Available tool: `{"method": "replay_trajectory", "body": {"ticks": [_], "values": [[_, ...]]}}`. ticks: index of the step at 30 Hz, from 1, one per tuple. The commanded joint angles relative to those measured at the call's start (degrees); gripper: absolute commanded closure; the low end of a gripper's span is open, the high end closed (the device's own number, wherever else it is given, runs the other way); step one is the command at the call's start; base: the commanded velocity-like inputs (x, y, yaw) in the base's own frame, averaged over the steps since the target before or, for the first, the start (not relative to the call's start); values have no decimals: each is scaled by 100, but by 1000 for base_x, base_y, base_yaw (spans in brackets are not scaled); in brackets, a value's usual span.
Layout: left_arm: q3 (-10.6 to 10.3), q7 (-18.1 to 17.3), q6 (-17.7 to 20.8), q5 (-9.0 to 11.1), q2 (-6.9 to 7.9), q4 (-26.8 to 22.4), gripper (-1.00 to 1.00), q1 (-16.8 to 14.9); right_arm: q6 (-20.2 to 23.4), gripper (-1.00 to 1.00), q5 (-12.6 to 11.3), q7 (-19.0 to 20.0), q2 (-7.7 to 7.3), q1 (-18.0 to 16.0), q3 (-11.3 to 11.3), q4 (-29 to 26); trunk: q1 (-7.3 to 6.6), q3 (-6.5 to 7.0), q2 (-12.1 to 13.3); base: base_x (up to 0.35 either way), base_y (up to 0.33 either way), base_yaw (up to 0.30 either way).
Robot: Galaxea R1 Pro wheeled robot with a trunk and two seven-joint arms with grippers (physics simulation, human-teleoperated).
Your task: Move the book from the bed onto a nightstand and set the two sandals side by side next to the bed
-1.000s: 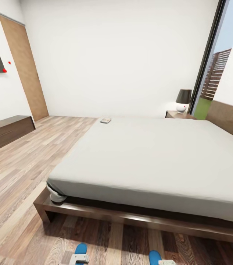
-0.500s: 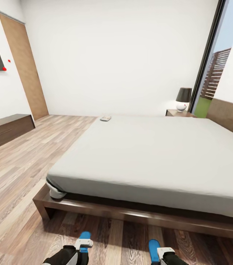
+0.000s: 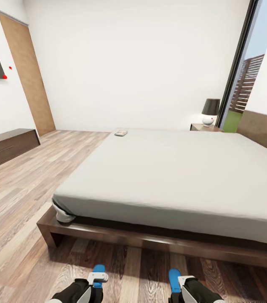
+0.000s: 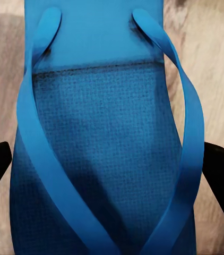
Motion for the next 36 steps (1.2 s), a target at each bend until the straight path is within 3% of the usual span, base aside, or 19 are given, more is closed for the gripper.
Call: {"method": "replay_trajectory", "body": {"ticks": [1,15,20,27,36], "values": [[-35,24,35,29,-2,-15,100,-1,27,100,-61,-41,-2,-2,41,-12,21,-24,-44,0,0,0],[-26,-10,542,78,13,-499,100,-1,-9,100,-62,-40,-6,-4,44,17,77,-330,-101,0,0,0],[-24,-2,563,81,16,-510,100,-1,-17,100,-57,-34,-14,-4,33,25,77,-330,-101,0,0,0],[-19,2,532,82,17,-513,100,-1,-15,100,-48,-43,-4,-4,49,0,95,-485,-111,0,0,0],[-28,-4,536,62,-3,-699,100,-5,45,100,-19,-63,5,-19,55,-329,95,-485,-111,0,0,0]]}}
